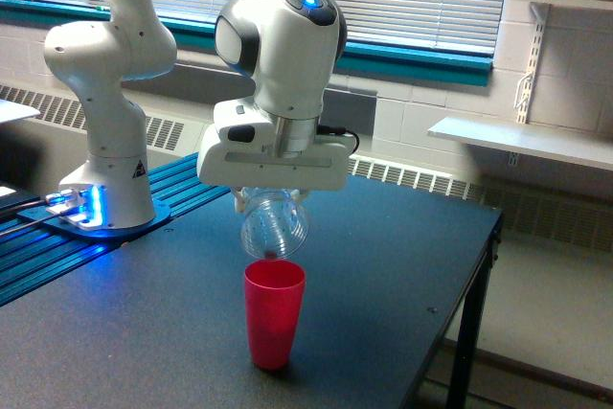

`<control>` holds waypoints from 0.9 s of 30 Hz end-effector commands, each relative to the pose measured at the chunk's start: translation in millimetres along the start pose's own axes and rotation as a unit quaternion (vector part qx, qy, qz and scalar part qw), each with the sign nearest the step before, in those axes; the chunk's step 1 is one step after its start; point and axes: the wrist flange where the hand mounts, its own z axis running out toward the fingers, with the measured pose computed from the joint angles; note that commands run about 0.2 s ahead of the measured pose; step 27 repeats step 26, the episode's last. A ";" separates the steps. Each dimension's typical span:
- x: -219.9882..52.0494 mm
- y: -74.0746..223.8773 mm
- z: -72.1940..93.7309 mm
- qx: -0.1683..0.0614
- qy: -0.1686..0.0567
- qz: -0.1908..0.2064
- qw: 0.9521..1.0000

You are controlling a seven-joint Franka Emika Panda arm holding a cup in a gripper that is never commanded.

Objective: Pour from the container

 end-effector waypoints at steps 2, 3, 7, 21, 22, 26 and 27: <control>-2.7 -3.1 -0.4 -0.002 0.004 -0.004 1.000; -3.0 -3.2 -0.5 -0.001 0.004 -0.004 1.000; -4.7 -3.4 -2.4 0.006 0.005 -0.005 1.000; -11.5 9.0 -17.0 0.038 0.027 -0.005 0.999; -12.2 10.9 -19.4 0.042 0.028 -0.008 0.999; -14.6 17.3 -20.9 0.049 0.031 -0.009 0.998; -14.6 17.3 -20.9 0.049 0.031 -0.009 0.998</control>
